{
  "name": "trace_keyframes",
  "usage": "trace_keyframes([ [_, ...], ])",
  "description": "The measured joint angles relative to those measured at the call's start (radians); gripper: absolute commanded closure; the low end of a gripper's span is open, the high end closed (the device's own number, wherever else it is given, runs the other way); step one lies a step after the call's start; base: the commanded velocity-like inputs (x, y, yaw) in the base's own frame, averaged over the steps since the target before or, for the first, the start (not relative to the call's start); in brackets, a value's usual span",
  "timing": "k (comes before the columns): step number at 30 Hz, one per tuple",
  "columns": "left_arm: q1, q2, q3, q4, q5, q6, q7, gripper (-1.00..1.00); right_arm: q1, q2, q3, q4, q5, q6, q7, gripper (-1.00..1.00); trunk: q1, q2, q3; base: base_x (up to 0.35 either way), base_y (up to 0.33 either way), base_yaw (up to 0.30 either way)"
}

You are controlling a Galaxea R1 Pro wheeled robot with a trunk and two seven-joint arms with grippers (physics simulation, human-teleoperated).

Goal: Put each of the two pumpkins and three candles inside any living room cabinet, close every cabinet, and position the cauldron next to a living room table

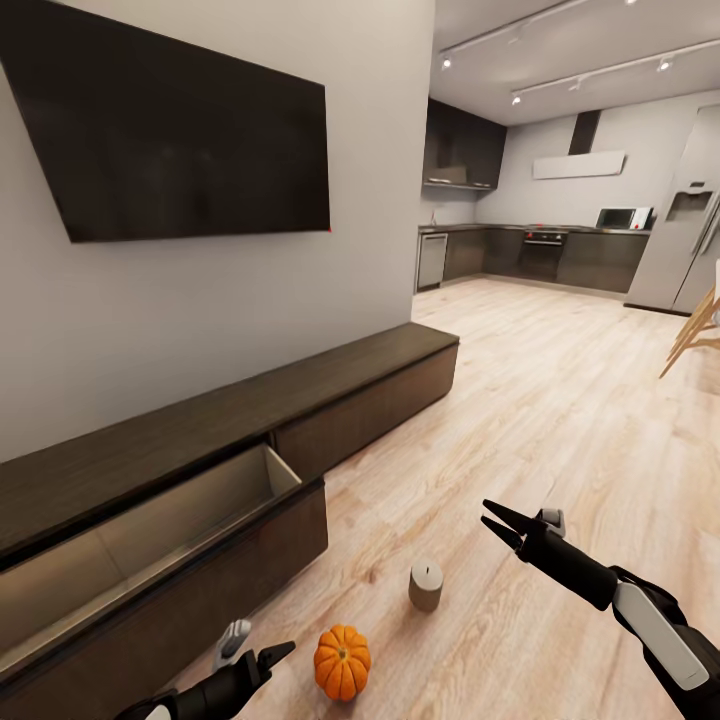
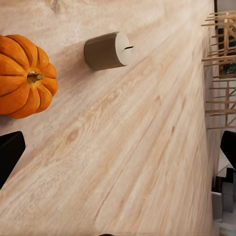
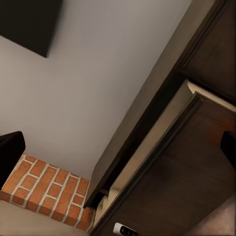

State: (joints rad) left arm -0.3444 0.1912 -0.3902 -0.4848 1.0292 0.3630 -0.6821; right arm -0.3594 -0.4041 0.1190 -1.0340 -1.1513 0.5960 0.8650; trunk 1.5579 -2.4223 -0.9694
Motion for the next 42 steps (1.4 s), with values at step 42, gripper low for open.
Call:
trace_keyframes([
  [42,-0.03,0.049,0.04,-0.01,0.02,0.045,-0.126,-1.0,0.0,0.002,0.002,0.0,0.001,0.0,-0.034,-1.0,0.056,-0.084,-0.154,0.0,0.0,0.0],
])
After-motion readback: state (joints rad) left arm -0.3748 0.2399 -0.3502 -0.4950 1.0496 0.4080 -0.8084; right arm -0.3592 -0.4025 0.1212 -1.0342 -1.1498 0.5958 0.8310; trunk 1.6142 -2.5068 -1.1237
